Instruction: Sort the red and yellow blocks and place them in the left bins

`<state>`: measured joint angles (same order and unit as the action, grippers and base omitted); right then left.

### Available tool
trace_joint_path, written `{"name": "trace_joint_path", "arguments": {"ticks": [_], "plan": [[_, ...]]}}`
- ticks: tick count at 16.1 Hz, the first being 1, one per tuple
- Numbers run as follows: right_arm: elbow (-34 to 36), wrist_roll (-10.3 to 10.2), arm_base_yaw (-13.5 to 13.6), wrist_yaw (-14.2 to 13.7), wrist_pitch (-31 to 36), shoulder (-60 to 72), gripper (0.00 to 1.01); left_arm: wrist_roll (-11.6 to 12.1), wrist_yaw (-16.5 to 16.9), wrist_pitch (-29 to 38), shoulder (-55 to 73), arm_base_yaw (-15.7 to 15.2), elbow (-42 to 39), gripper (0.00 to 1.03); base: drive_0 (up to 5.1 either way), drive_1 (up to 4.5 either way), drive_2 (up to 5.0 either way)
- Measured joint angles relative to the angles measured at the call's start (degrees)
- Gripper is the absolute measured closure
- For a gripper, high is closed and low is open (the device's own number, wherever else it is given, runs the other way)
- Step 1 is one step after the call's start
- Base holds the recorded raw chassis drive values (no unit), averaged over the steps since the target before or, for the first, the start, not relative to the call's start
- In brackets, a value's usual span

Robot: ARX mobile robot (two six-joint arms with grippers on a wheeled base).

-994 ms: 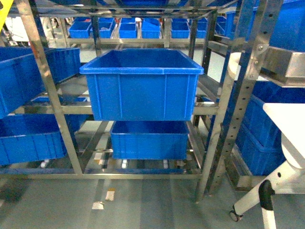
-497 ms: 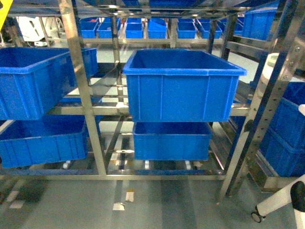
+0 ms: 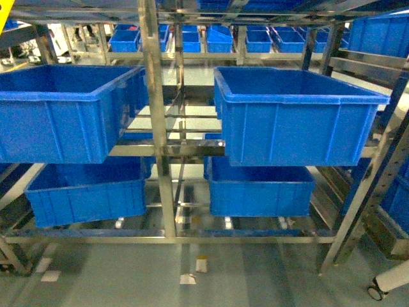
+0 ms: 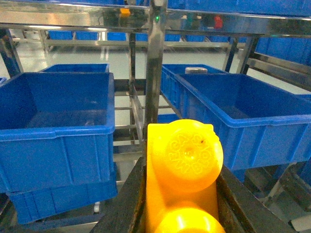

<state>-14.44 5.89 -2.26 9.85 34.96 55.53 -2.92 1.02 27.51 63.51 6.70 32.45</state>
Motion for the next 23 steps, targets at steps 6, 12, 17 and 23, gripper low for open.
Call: {"name": "trace_joint_path", "arguments": {"ticks": [6,12,17,23], "plan": [[0.0,0.0,0.0,0.0,-0.1,0.0,0.74,0.1,0.0,0.1,0.0,0.1,0.0,0.76,-2.9,1.49,1.5],[0.2,0.1,0.0,0.1,-0.2,-0.1,0.74,0.2,0.1,-0.1,-0.2,0.2,0.0,0.76,0.0,2.08,-2.1],[0.2,0.2,0.0,0.1,0.1,-0.1,0.74,0.2,0.0,0.0,-0.1,0.0,0.0,0.76,0.0,4.17,-4.2],[0.0,0.2,0.0,0.0,-0.3,0.4,0.74,0.2,-0.2,-0.2,0.4,-0.1,0.0,0.76,0.0,2.06,-2.1]]}}
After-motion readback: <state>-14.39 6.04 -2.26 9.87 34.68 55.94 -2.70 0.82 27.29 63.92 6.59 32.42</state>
